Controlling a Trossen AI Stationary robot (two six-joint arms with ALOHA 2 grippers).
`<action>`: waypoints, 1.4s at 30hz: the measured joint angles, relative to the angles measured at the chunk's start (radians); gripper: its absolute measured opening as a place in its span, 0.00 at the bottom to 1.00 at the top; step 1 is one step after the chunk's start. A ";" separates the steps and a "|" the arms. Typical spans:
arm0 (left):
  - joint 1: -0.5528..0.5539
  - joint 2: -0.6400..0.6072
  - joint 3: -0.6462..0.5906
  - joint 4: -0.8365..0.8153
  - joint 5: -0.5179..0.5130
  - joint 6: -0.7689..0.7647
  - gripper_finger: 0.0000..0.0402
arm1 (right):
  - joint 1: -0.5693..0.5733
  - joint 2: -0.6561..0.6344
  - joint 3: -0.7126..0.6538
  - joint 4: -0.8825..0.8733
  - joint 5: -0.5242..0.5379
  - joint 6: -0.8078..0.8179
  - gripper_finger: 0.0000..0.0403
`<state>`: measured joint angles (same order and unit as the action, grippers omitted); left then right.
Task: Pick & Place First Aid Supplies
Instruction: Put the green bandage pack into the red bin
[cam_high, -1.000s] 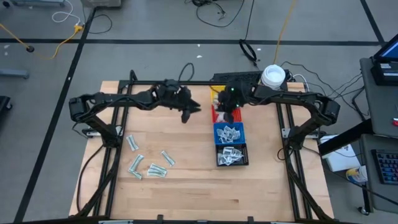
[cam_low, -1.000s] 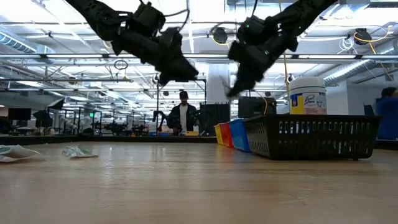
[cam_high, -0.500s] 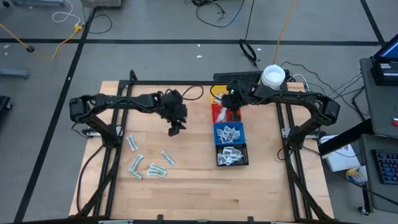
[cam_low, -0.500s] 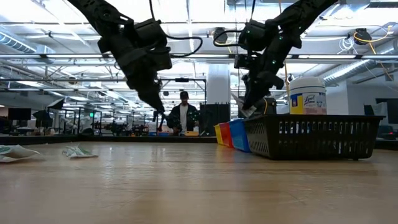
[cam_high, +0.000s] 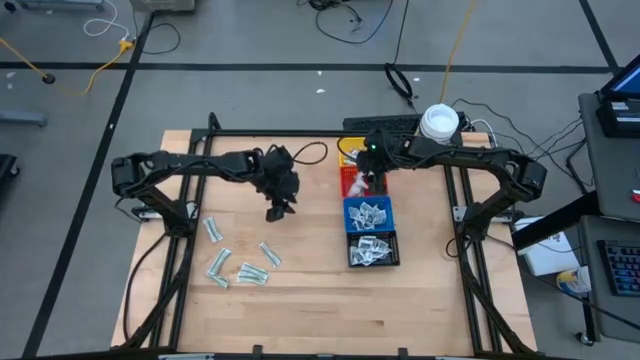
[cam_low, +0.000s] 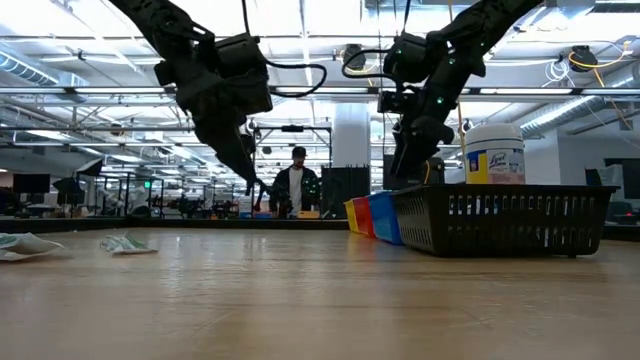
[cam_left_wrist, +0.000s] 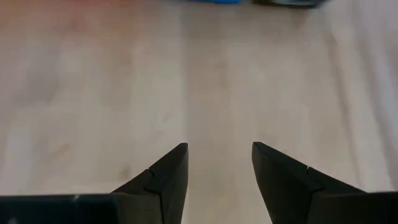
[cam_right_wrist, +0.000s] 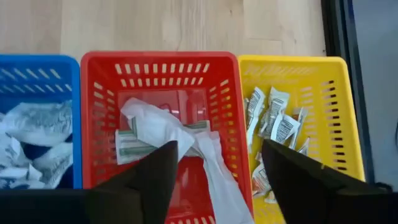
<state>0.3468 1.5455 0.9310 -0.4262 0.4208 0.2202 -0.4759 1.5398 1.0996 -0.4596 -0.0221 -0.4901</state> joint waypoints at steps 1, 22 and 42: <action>-0.005 0.000 0.000 -0.003 0.028 0.027 0.45 | 0.000 0.000 0.000 0.002 0.000 0.019 0.58; -0.308 -0.006 -0.040 -0.320 -0.114 0.516 0.45 | 0.000 0.000 0.000 0.022 -0.007 0.116 0.61; -0.474 0.007 -0.194 -0.068 -0.214 0.349 0.44 | 0.020 0.000 0.000 0.027 -0.005 0.154 0.60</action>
<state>-0.1276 1.5524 0.7371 -0.4944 0.2070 0.5694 -0.4561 1.5398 1.0996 -0.4327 -0.0272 -0.3356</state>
